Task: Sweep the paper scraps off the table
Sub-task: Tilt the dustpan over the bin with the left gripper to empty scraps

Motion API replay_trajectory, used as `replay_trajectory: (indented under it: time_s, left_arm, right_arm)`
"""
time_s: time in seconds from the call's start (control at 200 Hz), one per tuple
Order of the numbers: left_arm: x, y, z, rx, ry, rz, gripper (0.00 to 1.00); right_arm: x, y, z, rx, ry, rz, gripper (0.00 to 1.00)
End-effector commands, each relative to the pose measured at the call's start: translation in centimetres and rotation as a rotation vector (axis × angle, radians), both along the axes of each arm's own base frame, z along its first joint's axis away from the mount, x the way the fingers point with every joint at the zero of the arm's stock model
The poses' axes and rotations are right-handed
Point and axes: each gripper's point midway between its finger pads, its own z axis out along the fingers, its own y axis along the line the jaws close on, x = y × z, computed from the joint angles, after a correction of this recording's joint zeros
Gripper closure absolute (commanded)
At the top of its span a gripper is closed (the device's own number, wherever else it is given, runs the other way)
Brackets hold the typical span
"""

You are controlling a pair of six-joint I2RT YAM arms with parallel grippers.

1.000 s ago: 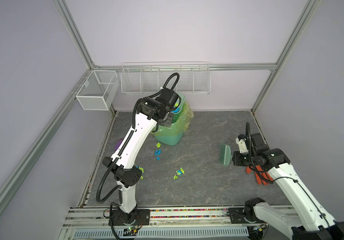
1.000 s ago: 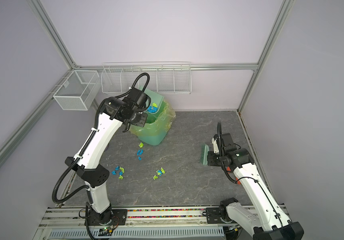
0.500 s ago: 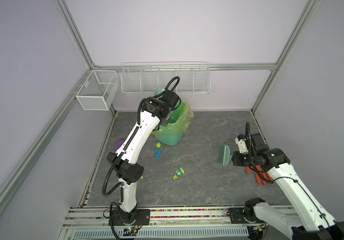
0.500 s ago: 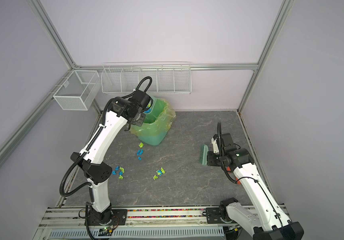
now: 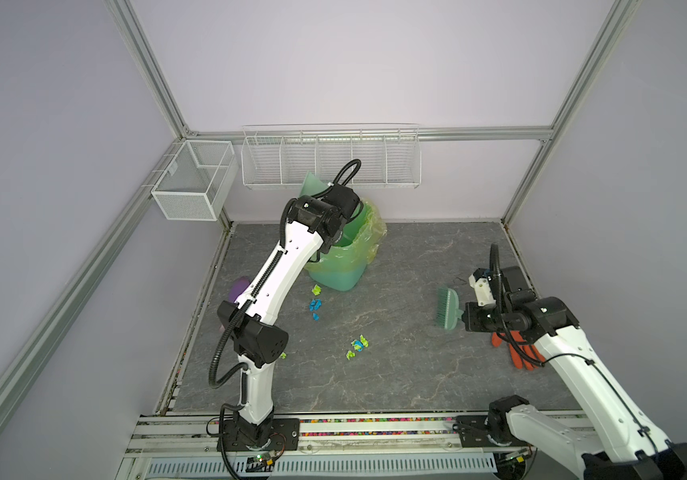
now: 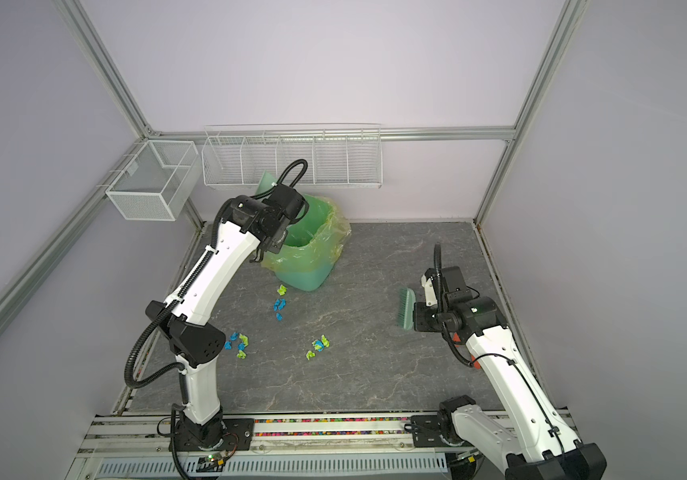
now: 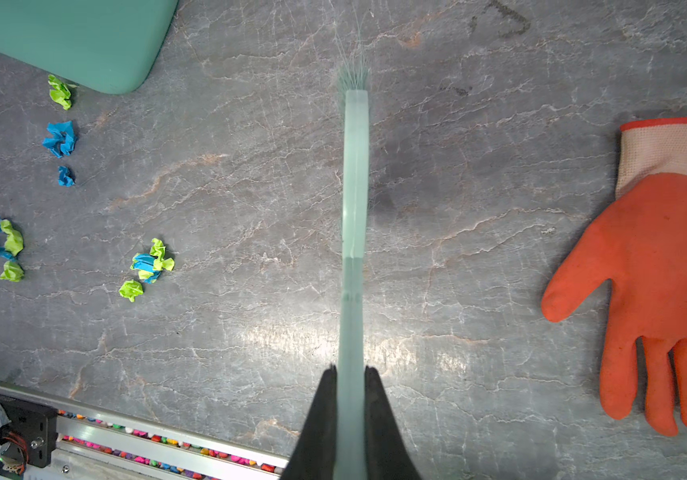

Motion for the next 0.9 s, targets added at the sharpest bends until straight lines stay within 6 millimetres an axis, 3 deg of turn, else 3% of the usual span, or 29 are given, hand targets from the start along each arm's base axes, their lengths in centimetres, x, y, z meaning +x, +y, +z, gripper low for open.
replay_trajectory:
  time_s: [0.0,0.395,0.9]
  left_arm:
    - [-0.3,1.6,0.6,0.085,-0.012,0.019,1.00]
    - [-0.7,2.9,1.8,0.173,-0.065,0.000,1.00]
    - [-0.4,5.1,5.4,0.374,-0.177,0.033,1.00]
  right_arm:
    - [0.1,0.1,-0.1,0.008,-0.018,0.011,0.93]
    - [-0.3,0.0,-0.4,0.009,-0.015,0.012,0.93]
    - [-1.0,0.0,-0.7,0.023,-0.034,0.017,0.93]
